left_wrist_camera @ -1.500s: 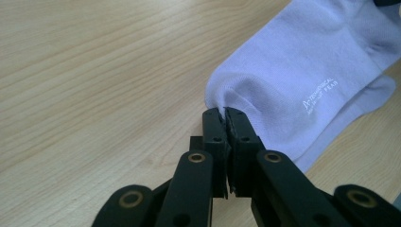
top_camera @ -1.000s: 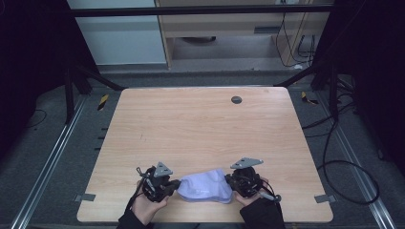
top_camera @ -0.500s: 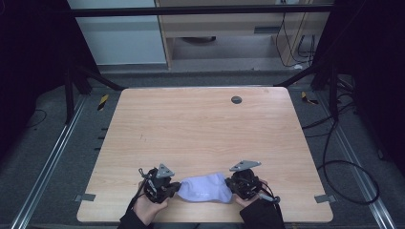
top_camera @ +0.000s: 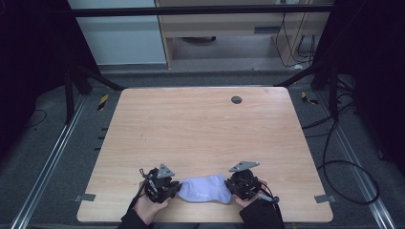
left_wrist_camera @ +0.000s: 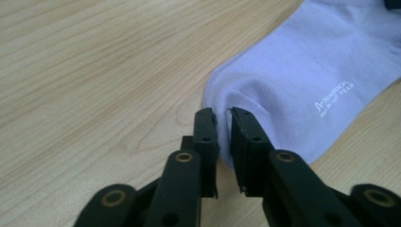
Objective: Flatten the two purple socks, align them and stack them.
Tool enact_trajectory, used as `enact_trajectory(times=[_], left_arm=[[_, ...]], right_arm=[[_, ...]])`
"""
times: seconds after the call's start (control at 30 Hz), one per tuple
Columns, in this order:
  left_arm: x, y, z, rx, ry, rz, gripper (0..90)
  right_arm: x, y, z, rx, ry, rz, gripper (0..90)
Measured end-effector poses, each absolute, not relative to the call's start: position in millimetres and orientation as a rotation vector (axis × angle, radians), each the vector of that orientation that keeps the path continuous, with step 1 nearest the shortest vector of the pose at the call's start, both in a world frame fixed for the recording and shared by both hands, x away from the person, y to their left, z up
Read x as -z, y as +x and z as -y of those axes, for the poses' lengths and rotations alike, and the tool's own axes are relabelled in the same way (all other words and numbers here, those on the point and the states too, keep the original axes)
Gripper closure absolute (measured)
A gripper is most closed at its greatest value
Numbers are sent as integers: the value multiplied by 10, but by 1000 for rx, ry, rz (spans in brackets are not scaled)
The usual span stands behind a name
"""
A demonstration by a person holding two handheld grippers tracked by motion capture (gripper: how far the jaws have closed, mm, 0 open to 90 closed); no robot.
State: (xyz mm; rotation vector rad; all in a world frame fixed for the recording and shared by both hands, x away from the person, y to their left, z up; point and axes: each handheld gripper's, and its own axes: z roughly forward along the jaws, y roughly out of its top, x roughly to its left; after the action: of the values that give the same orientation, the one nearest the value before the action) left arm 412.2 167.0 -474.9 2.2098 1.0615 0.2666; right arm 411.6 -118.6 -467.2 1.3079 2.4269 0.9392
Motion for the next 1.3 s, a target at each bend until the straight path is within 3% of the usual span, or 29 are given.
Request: enact_trajectory(times=[0.2, 0.53, 0.93, 1.13, 1.3], left_arm=[[4628, 4090, -1694, -320, 2129, -1024, 689], [4716, 4088, -1405, -331, 2150, -938, 795], [4884, 4124, -1317, -305, 2199, -929, 803], [4826, 4131, -1384, -331, 2152, -923, 741], [4722, 4162, -1510, -370, 2090, -940, 670]], right_arm=[[4608, 4097, 1247, -1036, 1271, -2358, 740], [4708, 4065, 1168, -1122, 1176, -2427, 860], [4907, 4112, 1104, -1003, 1176, -2521, 899], [4831, 4098, 1121, -1058, 1165, -2494, 866], [4737, 4121, 1250, -1157, 1177, -2392, 770]])
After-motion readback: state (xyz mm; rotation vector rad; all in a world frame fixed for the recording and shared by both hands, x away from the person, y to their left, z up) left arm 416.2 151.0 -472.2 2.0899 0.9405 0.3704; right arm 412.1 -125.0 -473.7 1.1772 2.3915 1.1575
